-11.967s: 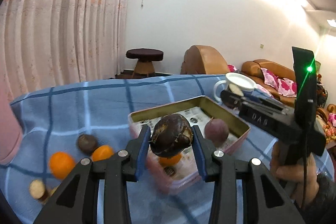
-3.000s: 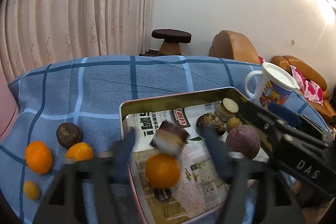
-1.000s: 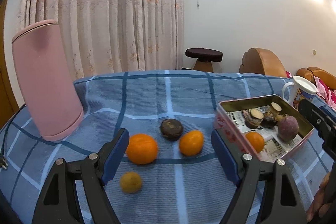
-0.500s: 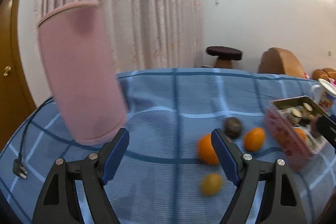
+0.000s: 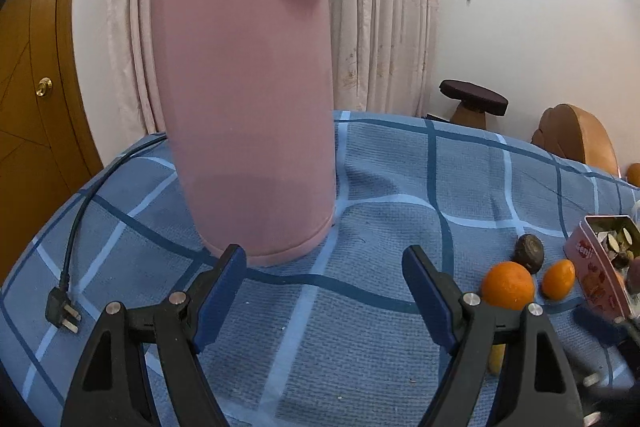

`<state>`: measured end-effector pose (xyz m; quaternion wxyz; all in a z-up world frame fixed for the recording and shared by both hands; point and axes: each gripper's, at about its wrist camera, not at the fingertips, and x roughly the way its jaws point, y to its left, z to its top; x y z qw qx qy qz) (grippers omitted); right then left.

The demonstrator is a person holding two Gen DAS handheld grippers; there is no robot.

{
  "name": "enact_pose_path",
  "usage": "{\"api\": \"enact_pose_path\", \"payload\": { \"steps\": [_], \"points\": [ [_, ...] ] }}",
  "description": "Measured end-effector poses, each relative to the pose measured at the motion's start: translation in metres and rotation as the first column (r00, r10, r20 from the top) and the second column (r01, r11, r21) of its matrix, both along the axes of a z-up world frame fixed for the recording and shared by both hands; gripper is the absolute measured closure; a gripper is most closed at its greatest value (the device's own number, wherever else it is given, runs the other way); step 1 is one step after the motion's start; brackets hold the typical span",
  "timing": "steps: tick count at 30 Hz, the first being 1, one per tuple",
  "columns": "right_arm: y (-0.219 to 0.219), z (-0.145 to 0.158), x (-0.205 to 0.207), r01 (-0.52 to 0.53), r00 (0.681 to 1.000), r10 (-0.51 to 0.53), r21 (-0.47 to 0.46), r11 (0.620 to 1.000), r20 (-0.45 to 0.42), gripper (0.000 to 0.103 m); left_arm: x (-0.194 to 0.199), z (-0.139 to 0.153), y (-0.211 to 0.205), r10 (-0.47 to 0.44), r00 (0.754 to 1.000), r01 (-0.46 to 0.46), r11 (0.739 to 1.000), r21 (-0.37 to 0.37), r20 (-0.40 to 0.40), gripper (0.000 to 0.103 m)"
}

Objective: Organize fruits
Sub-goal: 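Grasp another yellow-green fruit with the right tool while the left tool approaches a large orange, then grasp the large orange with the left tool while the right tool holds the yellow-green fruit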

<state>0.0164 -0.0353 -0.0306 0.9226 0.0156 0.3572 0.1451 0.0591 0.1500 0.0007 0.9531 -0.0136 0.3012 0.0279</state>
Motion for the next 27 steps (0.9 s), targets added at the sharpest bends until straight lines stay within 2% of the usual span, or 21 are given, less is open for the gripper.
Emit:
{"api": "enact_pose_path", "payload": {
  "steps": [3,5,8,11,13,16,19,22,24,27],
  "points": [
    [0.013,-0.008,0.009,-0.024,0.998,0.023,-0.015,1.0,-0.054,0.051,0.0,0.001,-0.002,0.014,1.0,-0.015,0.999,0.036,0.004,0.021],
    [0.018,-0.012,0.015,-0.031,0.996,0.029,-0.02,0.999,-0.089,0.052,0.0,0.003,-0.002,0.014,1.0,-0.014,0.999,0.033,0.004,0.021],
    [0.021,-0.019,0.021,-0.044,0.99,0.041,-0.018,0.999,-0.133,0.062,0.001,0.004,-0.003,0.009,1.0,-0.009,1.0,0.02,0.002,0.021],
    [0.022,-0.021,0.022,-0.051,0.989,0.048,-0.019,0.999,-0.137,0.064,0.001,0.005,-0.004,0.007,1.0,-0.007,1.0,0.025,0.0,0.021],
    [0.022,-0.021,0.023,-0.053,0.989,0.05,-0.014,0.999,-0.138,0.071,0.002,0.004,-0.003,0.007,1.0,-0.007,1.0,0.029,-0.005,0.021],
    [0.015,-0.019,0.022,-0.046,0.99,0.049,0.022,0.999,-0.13,0.072,0.002,0.003,-0.005,-0.004,1.0,0.004,0.999,0.032,-0.005,0.021],
    [0.0,-0.008,0.012,-0.026,0.998,0.03,0.072,0.997,-0.064,0.072,0.0,0.003,-0.008,-0.036,0.999,0.036,0.999,0.028,0.012,0.021],
    [-0.021,0.009,-0.001,0.028,0.998,-0.03,0.051,0.998,0.049,0.072,-0.004,0.004,-0.018,-0.122,0.992,0.122,0.992,-0.001,0.027,0.021],
    [-0.04,0.021,-0.006,0.073,0.99,-0.079,0.06,0.996,0.118,0.072,-0.007,0.004,-0.027,-0.2,0.979,0.201,0.979,-0.02,0.037,0.021],
    [-0.068,0.036,-0.017,0.166,0.958,-0.172,0.042,0.985,0.229,0.072,-0.012,0.002,-0.049,-0.32,0.947,0.321,0.947,-0.021,0.04,0.021]
  ]
}}
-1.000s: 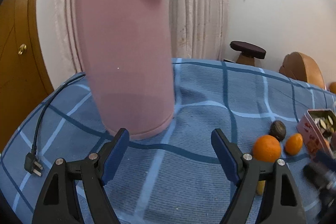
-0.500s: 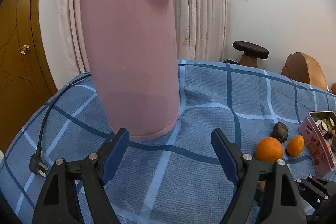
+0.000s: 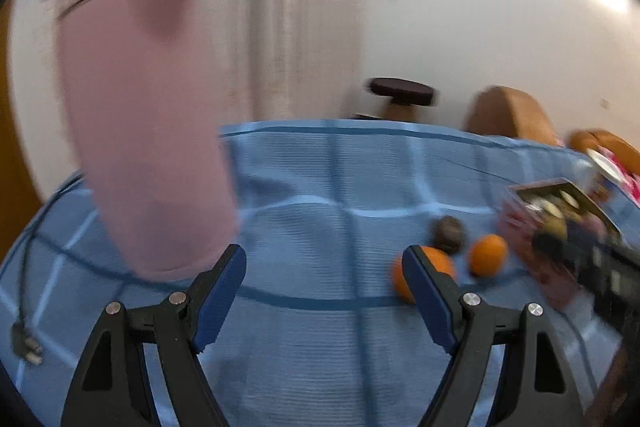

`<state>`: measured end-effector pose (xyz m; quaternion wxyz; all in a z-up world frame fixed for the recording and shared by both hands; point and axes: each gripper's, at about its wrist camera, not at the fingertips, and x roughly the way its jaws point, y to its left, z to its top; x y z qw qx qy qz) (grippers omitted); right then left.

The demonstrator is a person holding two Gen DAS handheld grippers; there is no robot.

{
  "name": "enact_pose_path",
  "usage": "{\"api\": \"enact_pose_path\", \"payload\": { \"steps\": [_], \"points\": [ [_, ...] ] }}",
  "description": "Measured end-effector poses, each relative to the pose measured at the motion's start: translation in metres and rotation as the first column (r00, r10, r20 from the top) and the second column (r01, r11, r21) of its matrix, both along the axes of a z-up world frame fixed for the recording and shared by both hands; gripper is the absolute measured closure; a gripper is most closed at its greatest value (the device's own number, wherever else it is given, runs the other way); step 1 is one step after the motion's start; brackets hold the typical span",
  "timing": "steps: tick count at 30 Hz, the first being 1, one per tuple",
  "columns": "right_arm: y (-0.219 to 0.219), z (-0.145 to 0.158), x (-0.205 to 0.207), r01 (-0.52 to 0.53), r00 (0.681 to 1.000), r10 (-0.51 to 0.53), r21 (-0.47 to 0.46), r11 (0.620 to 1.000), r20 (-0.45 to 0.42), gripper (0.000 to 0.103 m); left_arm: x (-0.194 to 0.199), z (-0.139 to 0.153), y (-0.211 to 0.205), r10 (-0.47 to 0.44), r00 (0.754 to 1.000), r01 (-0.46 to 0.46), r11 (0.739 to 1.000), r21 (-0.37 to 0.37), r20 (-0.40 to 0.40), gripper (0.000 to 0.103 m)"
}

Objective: Organize fruits
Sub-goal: 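Grasp the large orange with the left tool while the right tool holds the yellow-green fruit, then carry the orange and the yellow-green fruit over the pink tin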

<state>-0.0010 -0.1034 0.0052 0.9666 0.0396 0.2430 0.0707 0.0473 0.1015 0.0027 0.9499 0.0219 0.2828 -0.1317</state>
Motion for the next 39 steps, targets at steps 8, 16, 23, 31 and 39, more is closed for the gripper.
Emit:
{"api": "enact_pose_path", "payload": {
  "steps": [8,16,23,31,39],
  "points": [
    [-0.031,0.006,-0.004,0.08,0.996,-0.079,-0.018,0.997,0.041,0.071,0.016,-0.014,-0.063,-0.119,0.989,0.128,0.987,0.1,-0.091,0.021],
    [-0.033,0.007,-0.007,0.071,0.997,-0.07,-0.012,0.997,0.031,0.071,0.057,-0.037,-0.08,-0.051,0.962,0.084,0.99,0.116,-0.269,0.031],
    [-0.029,0.003,-0.005,0.068,0.997,-0.068,-0.029,0.997,0.021,0.072,0.059,-0.036,-0.07,-0.069,0.955,0.083,0.996,0.036,-0.288,0.053],
    [-0.029,0.001,-0.004,0.06,0.998,-0.06,-0.02,0.998,0.025,0.071,0.027,-0.008,-0.06,0.042,0.997,-0.039,0.998,0.052,-0.066,0.053],
    [-0.032,0.001,-0.007,0.052,0.998,-0.051,-0.02,0.998,0.043,0.072,0.007,-0.003,-0.073,0.084,0.996,-0.083,0.995,0.05,-0.016,0.053]
  ]
}}
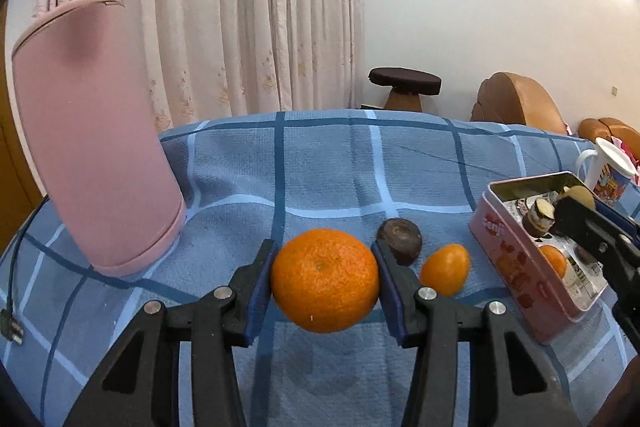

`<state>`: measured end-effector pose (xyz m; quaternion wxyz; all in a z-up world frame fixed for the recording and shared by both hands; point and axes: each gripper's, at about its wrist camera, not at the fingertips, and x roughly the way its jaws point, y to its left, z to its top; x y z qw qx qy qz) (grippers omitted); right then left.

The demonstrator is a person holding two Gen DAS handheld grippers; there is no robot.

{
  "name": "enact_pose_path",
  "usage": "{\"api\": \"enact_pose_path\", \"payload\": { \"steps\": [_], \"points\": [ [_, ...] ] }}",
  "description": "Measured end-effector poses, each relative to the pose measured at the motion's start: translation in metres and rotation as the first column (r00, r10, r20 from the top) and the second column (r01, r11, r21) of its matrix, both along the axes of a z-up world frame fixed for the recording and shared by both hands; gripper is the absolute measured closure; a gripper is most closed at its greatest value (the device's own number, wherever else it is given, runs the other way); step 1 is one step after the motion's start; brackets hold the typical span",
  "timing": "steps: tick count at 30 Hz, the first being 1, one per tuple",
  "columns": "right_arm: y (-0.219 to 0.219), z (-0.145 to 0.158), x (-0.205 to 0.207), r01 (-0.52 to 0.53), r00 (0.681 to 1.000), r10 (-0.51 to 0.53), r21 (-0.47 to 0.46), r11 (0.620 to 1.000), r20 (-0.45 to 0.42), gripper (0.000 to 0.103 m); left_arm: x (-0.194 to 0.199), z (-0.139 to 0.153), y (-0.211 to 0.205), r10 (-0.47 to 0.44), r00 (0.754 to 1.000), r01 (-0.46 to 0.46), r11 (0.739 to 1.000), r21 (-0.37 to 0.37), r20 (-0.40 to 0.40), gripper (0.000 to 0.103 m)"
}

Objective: Organize fruits
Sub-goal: 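Carry the orange and the yellow-green fruit over the pink tin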

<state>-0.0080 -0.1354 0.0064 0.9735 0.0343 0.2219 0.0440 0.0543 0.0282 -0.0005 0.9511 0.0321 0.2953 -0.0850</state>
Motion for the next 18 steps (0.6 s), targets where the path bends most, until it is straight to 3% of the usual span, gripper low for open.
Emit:
{"api": "enact_pose_path", "payload": {
  "steps": [8,18],
  "points": [
    [-0.007,-0.002,-0.007,-0.011,1.0,0.011,-0.057,0.998,0.003,0.072,-0.009,-0.006,-0.012,0.006,1.0,-0.006,1.0,-0.004,0.001,0.053],
    [-0.046,0.003,-0.011,0.046,0.999,-0.045,-0.041,0.998,0.021,0.071,-0.017,-0.005,-0.032,-0.006,1.0,0.006,0.999,-0.032,0.001,0.053]
  ]
}}
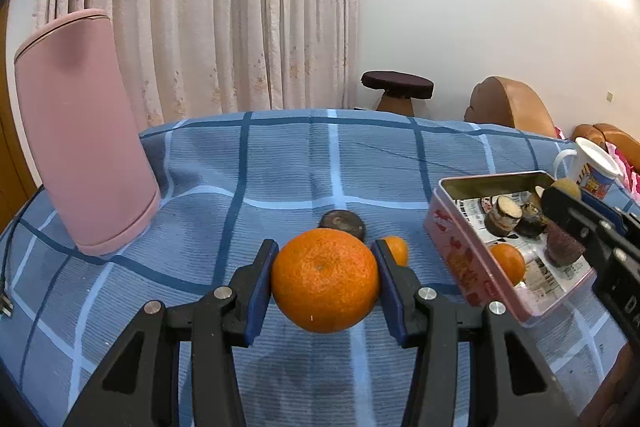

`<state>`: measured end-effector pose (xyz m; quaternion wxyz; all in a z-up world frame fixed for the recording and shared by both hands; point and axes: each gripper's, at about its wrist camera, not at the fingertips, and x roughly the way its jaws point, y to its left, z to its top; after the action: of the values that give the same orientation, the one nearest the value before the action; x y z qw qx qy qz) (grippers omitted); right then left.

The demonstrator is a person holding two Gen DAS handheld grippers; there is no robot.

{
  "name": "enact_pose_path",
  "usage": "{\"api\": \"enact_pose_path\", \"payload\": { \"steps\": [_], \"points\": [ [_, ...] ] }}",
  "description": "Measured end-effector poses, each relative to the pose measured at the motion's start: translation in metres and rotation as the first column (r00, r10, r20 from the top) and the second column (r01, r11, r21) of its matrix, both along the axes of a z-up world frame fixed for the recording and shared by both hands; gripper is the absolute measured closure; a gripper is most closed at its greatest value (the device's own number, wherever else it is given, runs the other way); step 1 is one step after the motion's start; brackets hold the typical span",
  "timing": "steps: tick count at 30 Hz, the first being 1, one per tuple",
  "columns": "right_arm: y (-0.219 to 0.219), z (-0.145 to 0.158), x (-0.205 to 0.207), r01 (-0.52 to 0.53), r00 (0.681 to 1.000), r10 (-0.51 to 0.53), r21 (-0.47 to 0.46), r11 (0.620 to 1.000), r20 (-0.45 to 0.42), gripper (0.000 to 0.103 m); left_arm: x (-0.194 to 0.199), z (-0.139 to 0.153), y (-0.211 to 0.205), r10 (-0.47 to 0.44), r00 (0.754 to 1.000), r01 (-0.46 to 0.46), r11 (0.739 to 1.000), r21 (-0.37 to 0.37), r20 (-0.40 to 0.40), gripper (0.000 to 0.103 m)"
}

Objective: Organize fruits
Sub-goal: 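Carry the orange and the yellow-green fruit over the pink tin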

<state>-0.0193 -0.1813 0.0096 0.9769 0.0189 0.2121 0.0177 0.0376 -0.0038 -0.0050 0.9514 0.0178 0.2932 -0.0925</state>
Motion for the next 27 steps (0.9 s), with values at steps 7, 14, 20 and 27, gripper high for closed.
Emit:
{"api": "enact_pose_path", "payload": {
  "steps": [7,14,20,27],
  "points": [
    [-0.042,0.006,-0.004,0.066,0.998,-0.066,0.01,0.998,0.019,0.071,-0.003,0.003,-0.017,-0.025,1.0,0.025,0.999,-0.029,-0.002,0.053],
    [-0.091,0.011,-0.007,0.153,0.988,-0.154,0.04,0.987,0.029,0.071,-0.002,0.013,-0.045,-0.068,0.997,0.069,0.997,-0.044,0.03,0.053],
    [-0.127,0.014,-0.01,0.207,0.977,-0.209,0.052,0.977,0.035,0.071,0.004,0.018,-0.078,-0.115,0.993,0.116,0.992,-0.047,0.035,0.053],
    [-0.144,0.011,-0.003,0.23,0.973,-0.231,0.04,0.972,0.017,0.071,0.012,0.02,-0.121,-0.164,0.986,0.166,0.985,-0.043,0.039,0.053]
  ]
}}
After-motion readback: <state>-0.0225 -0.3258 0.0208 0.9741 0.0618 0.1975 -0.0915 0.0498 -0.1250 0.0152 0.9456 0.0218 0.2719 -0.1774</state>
